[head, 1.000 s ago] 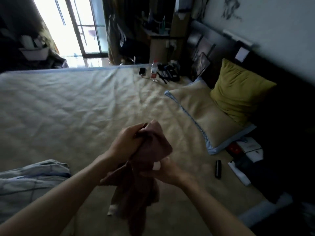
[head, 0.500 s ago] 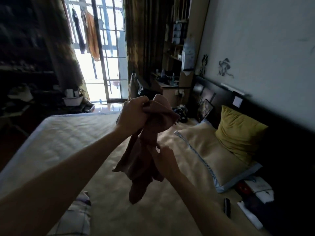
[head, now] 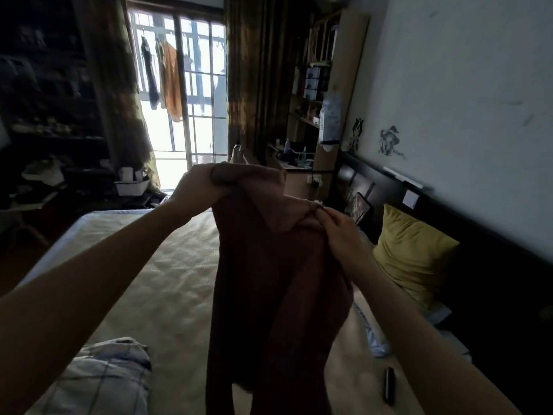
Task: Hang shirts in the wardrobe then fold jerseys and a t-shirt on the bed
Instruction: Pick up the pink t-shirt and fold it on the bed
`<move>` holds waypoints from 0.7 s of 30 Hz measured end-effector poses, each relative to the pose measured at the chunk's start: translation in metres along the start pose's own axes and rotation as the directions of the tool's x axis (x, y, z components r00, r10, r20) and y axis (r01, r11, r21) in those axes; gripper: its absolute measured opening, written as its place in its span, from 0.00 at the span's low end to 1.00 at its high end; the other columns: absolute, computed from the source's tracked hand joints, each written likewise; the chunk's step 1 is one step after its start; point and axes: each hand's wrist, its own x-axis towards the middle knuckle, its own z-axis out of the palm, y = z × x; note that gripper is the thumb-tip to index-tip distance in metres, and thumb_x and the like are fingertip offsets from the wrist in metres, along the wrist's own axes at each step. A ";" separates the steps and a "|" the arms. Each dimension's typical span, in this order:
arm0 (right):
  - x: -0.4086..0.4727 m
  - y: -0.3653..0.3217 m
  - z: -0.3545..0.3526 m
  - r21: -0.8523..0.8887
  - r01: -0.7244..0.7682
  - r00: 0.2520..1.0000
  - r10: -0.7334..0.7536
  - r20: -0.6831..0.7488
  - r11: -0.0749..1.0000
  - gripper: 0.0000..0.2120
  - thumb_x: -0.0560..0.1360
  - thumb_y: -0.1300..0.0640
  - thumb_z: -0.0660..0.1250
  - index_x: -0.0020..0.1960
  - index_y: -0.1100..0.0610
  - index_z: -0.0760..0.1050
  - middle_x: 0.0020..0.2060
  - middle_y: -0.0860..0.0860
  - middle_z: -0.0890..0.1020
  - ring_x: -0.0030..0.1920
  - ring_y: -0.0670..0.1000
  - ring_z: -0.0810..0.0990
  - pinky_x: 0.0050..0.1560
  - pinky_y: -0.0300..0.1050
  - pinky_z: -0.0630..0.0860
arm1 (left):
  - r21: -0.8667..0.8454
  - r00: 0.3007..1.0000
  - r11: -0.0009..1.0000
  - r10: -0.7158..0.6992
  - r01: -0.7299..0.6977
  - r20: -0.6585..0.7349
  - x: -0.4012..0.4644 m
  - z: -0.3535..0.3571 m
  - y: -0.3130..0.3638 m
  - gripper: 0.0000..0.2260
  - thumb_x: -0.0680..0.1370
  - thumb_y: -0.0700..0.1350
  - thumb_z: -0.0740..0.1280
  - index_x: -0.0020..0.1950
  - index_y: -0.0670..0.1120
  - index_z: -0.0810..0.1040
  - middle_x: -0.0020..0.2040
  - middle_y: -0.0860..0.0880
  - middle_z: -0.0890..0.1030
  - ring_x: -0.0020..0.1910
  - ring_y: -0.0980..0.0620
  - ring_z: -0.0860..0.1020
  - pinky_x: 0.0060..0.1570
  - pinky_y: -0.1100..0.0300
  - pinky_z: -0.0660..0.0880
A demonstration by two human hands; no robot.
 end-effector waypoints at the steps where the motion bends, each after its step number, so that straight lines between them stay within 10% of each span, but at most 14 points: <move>1: 0.002 -0.004 -0.006 -0.003 -0.009 1.000 0.009 0.030 1.000 0.10 0.82 0.55 0.62 0.59 0.51 0.81 0.44 0.41 0.82 0.46 0.38 0.80 0.47 0.28 0.74 | -0.017 1.000 1.000 -0.015 0.015 0.014 0.000 -0.001 -0.007 0.13 0.69 0.49 0.76 0.49 0.46 0.79 0.44 0.48 0.82 0.46 0.44 0.82 0.46 0.48 0.81; 4: 0.007 -0.013 -0.020 0.015 -0.032 0.993 0.030 0.110 0.999 0.08 0.82 0.57 0.63 0.58 0.50 0.78 0.42 0.41 0.82 0.38 0.31 0.79 0.42 0.23 0.72 | 0.063 0.997 0.997 -0.046 0.041 0.069 0.001 -0.003 -0.024 0.22 0.70 0.46 0.79 0.54 0.44 0.69 0.46 0.45 0.80 0.43 0.45 0.79 0.36 0.61 0.74; 9: 0.002 -0.036 -0.004 0.003 0.034 0.956 -0.033 0.292 0.999 0.10 0.81 0.59 0.65 0.58 0.60 0.82 0.41 0.42 0.82 0.37 0.28 0.78 0.44 0.22 0.70 | 0.091 0.848 0.977 0.119 -0.193 0.517 -0.020 0.016 0.002 0.45 0.63 0.56 0.82 0.73 0.50 0.63 0.68 0.53 0.70 0.65 0.54 0.71 0.56 0.68 0.71; 14: 0.008 -0.063 0.009 0.070 -0.075 0.892 0.036 0.452 0.995 0.15 0.78 0.48 0.70 0.54 0.60 0.84 0.47 0.58 0.87 0.47 0.50 0.85 0.58 0.50 0.79 | -0.104 0.810 0.972 0.235 -0.213 0.537 -0.024 0.061 0.018 0.07 0.74 0.42 0.76 0.47 0.43 0.81 0.41 0.44 0.82 0.40 0.56 0.76 0.44 0.51 0.77; 21: 0.021 -0.026 -0.037 -0.389 -0.028 0.681 0.303 0.667 0.921 0.22 0.66 0.43 0.79 0.54 0.55 0.84 0.51 0.51 0.86 0.53 0.51 0.85 0.60 0.54 0.80 | -0.060 0.813 0.979 0.198 -0.197 0.548 -0.004 0.035 0.029 0.10 0.80 0.38 0.67 0.53 0.30 0.76 0.45 0.39 0.78 0.45 0.52 0.75 0.50 0.53 0.75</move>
